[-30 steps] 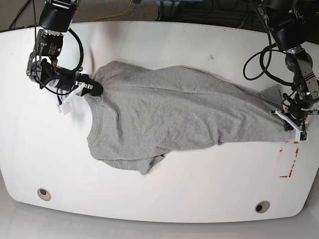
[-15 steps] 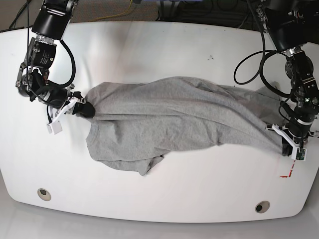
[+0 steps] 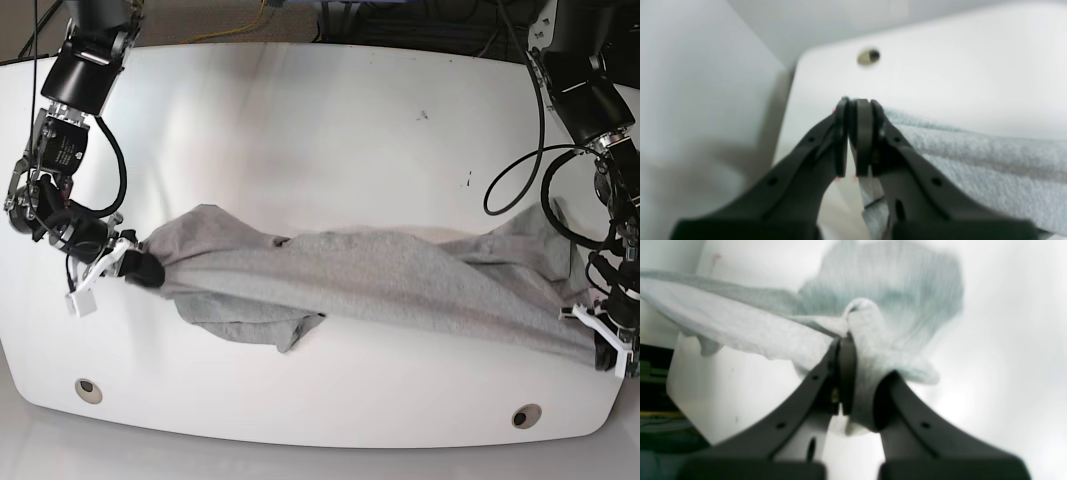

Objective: Layout the t-shirt on the table in an organized manner, then fold the t-shirt properly
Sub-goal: 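Lift the shirt with both grippers and swing it toward the table edge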

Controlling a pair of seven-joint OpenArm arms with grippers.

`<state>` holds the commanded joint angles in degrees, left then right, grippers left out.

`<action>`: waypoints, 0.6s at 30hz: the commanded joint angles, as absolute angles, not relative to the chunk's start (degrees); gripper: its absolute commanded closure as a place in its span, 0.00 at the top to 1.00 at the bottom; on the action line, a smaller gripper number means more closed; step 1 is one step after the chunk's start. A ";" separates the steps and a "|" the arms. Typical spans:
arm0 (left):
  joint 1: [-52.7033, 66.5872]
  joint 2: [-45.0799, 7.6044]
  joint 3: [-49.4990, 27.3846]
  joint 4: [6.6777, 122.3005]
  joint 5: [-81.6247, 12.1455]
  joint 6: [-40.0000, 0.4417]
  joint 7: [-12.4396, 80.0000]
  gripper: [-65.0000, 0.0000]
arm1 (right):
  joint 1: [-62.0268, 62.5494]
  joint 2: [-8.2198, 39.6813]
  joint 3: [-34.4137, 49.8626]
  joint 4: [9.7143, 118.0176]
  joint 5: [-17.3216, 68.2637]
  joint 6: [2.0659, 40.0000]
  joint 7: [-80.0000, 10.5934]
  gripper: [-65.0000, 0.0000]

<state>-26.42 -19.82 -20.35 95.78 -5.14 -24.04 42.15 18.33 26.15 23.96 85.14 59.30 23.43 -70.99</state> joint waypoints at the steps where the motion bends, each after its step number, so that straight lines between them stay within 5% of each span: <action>1: -27.91 -20.35 -18.86 95.69 -5.14 -24.04 42.15 0.04 | 20.26 26.95 23.87 83.56 59.30 23.43 -70.99 0.00; 18: -49.71 -20.35 -12.79 95.87 -6.11 -24.04 51.56 0.04 | 41.45 33.54 16.13 74.33 59.82 23.52 -71.08 0.00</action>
